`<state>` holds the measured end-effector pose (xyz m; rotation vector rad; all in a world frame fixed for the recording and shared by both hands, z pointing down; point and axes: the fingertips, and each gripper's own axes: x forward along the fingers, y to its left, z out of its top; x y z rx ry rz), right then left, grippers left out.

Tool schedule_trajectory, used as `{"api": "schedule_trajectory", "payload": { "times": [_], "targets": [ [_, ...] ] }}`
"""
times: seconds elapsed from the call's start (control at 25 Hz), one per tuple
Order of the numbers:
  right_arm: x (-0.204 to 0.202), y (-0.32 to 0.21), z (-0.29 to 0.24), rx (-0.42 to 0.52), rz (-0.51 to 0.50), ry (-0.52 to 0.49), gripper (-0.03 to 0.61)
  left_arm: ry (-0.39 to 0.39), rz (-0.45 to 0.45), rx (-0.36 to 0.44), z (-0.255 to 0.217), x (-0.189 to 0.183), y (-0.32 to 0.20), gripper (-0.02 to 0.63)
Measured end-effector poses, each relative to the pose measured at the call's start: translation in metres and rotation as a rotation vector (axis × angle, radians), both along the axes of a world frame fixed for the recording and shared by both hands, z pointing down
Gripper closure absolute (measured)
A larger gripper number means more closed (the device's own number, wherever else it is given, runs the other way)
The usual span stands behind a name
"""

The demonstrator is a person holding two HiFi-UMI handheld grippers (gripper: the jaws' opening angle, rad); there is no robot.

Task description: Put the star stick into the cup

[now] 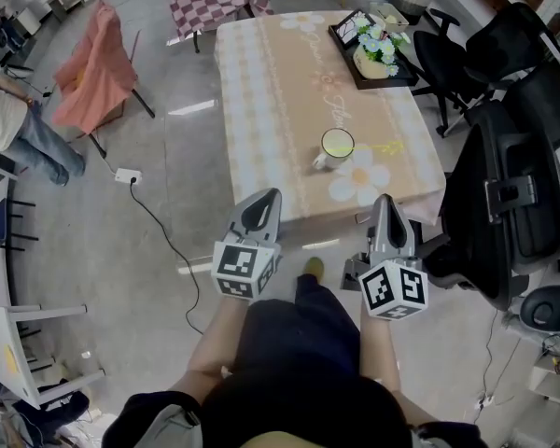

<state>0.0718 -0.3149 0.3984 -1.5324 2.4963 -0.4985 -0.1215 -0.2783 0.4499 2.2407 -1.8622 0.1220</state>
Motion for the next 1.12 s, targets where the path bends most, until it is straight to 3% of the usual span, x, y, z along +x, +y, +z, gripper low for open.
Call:
{"api": "schedule_trajectory", "payload": {
  "times": [0.32,1.12],
  "targets": [
    [0.002,0.018,0.007,-0.041,0.021,0.019,0.575,0.003,0.033,0.003,-0.006,0.003,0.013,0.601],
    [0.022,0.050,0.006,-0.024,0.091,0.056,0.575,0.032,0.072,0.024,-0.010,0.013,0.042,0.602]
  ]
}}
